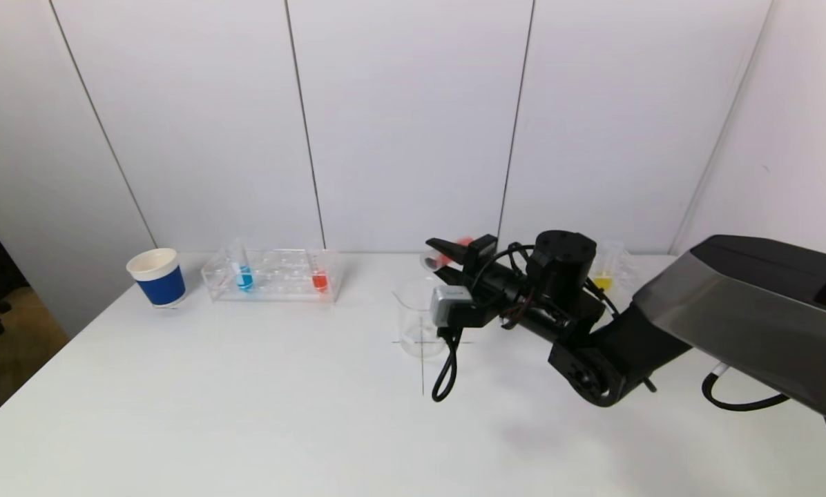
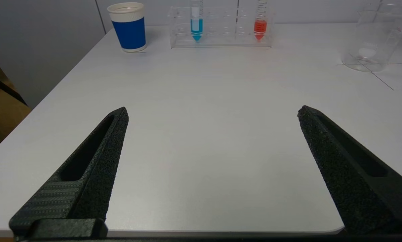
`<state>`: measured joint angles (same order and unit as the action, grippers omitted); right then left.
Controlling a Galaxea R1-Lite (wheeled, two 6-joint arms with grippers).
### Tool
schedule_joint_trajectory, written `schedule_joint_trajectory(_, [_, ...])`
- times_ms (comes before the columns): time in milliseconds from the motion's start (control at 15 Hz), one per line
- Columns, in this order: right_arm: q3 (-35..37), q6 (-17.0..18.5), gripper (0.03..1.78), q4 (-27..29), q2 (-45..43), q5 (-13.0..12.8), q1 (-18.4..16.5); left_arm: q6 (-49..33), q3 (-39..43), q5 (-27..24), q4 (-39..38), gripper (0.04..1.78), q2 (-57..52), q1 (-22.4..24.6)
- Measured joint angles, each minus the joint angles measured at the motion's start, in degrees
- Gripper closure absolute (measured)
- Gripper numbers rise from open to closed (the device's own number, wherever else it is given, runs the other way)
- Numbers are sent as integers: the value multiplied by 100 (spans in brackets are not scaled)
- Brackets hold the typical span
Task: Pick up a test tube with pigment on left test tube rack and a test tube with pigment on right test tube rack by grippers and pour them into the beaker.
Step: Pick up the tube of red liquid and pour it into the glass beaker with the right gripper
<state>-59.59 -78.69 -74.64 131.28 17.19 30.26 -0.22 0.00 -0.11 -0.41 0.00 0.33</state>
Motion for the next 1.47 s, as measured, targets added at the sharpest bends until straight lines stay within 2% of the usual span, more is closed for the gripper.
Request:
schedule_joint_trajectory(800, [-9, -450, 131, 168, -55, -195, -35, 0, 0, 1, 0, 6, 0, 0])
schedule_joint_trajectory(1467, [-9, -686, 131, 240, -127, -200, -18, -2, 0, 4, 0, 6, 0, 0])
